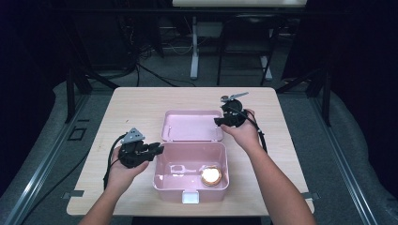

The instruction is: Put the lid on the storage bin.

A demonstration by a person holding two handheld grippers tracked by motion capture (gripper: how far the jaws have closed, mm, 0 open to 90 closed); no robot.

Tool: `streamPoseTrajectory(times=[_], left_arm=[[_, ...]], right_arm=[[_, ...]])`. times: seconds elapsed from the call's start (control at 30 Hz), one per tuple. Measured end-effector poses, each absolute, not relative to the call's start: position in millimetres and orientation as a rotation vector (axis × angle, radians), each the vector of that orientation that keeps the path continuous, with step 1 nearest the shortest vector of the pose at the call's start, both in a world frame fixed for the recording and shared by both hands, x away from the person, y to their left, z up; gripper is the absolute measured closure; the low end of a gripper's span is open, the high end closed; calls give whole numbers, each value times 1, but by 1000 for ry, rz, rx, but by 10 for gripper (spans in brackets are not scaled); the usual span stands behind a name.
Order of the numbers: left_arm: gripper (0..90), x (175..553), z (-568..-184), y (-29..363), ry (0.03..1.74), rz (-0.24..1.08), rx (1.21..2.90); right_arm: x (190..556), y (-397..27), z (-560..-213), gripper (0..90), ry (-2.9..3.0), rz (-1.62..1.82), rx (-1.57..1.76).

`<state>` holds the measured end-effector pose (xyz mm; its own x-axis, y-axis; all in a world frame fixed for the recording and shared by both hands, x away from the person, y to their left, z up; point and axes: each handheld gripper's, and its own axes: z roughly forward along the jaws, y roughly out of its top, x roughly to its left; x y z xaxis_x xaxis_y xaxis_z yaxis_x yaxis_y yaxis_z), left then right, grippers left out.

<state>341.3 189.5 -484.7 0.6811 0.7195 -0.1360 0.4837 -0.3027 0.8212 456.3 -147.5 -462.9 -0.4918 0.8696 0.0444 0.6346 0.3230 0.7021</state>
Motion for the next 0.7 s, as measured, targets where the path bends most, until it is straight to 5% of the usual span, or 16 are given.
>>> streamPoseTrajectory(times=[0.7], left_arm=[[726,341,-485,189,933,328,1959]], right_arm=[[482,-144,-488,636,2119,912,1518]])
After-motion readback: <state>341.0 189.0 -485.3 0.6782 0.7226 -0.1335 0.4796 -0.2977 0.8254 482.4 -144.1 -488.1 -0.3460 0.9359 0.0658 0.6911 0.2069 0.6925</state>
